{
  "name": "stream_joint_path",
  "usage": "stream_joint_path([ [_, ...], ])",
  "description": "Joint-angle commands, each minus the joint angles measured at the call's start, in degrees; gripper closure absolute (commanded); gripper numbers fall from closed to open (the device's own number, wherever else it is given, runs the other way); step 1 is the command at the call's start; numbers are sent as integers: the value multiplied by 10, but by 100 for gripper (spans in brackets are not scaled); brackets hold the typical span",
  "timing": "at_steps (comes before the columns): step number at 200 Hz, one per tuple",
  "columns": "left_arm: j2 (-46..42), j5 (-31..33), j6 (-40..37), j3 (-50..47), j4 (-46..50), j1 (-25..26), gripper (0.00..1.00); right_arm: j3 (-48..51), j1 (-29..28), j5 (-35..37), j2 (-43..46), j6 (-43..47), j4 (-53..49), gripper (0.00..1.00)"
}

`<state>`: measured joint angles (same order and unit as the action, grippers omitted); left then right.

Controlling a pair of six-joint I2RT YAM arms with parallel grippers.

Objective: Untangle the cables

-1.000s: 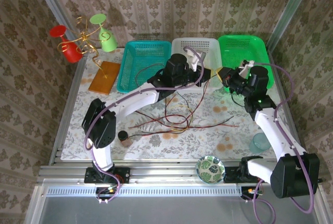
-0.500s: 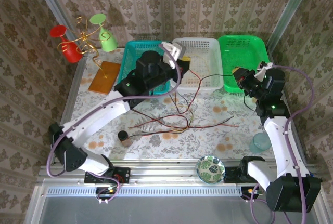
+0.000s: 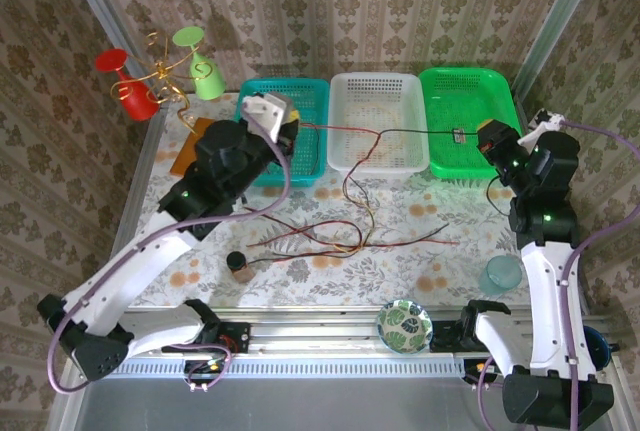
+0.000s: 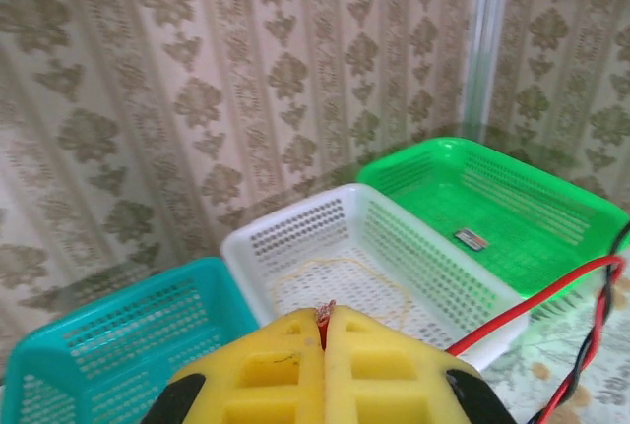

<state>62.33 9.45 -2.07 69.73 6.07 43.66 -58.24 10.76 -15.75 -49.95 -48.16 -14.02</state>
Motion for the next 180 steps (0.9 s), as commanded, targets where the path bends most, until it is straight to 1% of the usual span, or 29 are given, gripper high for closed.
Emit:
stream_joint_path([
  [1,-39,47,-29,-11,14,-20,100,-26,10,65,6,31,-27,100],
  [41,-82,86,-30,-25,35,-48,100,-40,15,97,6,51,-36,100],
  [89,-122,152,-17,-52,34,-78,100,-55,21,148,12,93,-62,100],
  [122,-145,178,-19,-63,44,-90,100,-62,23,185,15,116,-81,100],
  [140,-155,208,-24,-69,49,-93,100,-64,24,204,17,125,-88,100],
  [180,-184,251,-30,-90,47,-102,100,-58,29,271,19,130,-108,100],
])
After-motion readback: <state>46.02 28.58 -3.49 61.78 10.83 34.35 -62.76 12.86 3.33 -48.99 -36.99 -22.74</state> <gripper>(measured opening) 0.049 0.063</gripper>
